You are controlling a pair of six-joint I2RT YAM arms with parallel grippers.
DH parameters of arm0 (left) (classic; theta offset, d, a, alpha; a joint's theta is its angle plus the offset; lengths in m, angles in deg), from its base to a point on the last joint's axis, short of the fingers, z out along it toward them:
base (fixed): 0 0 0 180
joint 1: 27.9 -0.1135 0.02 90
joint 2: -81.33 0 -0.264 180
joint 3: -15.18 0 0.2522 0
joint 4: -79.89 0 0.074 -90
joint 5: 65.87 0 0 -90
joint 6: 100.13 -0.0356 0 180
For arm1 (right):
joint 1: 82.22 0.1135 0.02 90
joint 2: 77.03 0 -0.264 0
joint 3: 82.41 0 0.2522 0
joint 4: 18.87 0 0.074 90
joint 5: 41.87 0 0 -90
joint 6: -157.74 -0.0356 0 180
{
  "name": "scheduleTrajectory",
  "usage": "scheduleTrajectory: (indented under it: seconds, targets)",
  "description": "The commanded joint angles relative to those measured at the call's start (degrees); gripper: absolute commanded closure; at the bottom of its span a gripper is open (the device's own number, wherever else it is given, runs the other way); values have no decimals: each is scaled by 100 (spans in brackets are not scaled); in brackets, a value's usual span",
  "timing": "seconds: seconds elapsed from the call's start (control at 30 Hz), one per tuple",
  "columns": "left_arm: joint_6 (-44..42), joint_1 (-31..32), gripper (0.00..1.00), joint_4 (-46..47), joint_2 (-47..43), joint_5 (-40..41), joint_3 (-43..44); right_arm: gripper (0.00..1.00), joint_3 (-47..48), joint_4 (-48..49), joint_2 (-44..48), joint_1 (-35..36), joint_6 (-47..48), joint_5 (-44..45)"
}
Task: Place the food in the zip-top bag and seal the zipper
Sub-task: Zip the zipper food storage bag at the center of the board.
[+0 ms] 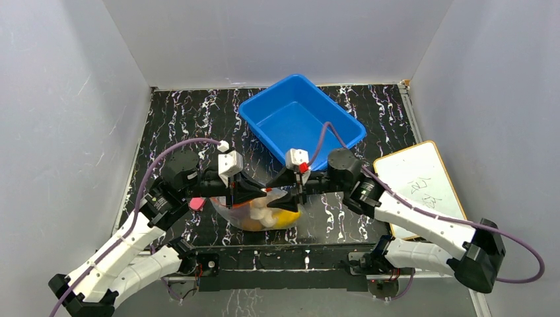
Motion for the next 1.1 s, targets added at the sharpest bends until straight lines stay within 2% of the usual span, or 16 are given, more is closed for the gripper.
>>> scheduleTrajectory:
  seconds: [0.0,0.07,0.13,0.17,0.4,0.7,0.8,0.9,1.07]
  targets:
    - [208,2,100,553,23,-349,112,50,425,553,-336,320,167,580]
    - [188,2,100,507,1,-326,99,59,456,703,-407,346,142,789]
    - [71,2,100,264,-61,-233,80,97,481,765,-404,355,68,1130]
    - [-21,0,100,128,-113,-135,61,100,474,800,-357,357,43,1265]
    - [-448,2,100,-495,-416,519,38,100,55,1145,197,355,-52,1496]
    - [-531,2,100,-721,-199,560,115,100,-59,1154,449,355,-168,1489]
    - [-429,2,92,-663,-205,639,110,100,-50,1166,463,355,-197,1472]
    - [-330,2,73,-605,-173,599,147,100,-50,1118,415,355,-212,1376]
    - [-156,1,66,-437,-162,519,167,100,-167,1185,483,355,-321,1381]
